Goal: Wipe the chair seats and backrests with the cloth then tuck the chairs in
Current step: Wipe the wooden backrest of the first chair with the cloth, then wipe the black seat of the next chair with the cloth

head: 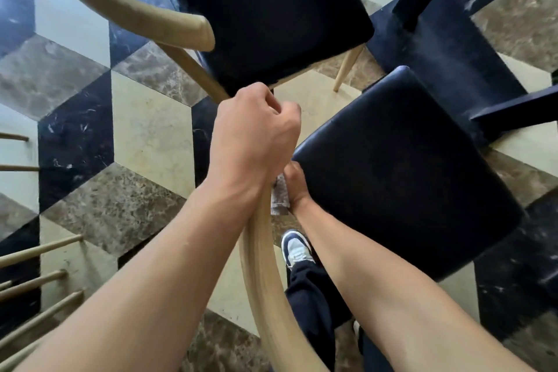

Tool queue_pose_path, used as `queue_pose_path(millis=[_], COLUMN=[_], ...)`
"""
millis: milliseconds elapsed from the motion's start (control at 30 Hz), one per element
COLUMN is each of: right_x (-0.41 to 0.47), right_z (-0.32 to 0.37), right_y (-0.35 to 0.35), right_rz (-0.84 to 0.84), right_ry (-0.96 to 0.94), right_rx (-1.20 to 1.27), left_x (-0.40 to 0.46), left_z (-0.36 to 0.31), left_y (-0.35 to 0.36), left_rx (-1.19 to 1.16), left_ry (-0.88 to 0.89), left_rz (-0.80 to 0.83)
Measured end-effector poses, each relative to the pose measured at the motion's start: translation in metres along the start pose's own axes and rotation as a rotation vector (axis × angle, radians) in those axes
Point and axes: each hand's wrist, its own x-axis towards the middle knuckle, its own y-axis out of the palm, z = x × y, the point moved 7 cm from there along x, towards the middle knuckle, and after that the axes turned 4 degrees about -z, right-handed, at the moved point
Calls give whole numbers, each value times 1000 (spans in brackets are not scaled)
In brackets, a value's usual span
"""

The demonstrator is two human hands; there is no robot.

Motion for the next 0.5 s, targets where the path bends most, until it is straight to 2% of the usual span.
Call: queue_pose_path(millis=[100,267,367,500], right_x=[-24,-88,-96,-76], right_z=[25,66,71,60], right_y=[4,21,22,22], right_rz=[42,261,243,153], right_ry=[-63,-146,-187,-170], right_rx=[53,175,291,292], left_x=[0,-2,-2,0], left_z=[2,4,-1,-1], left_y=[-3,-5,-7,-5], left_rx=[-26,-28,31,84], left_ry=[-52,-91,-66,-68], left_rz=[-3,-1,-3,-9])
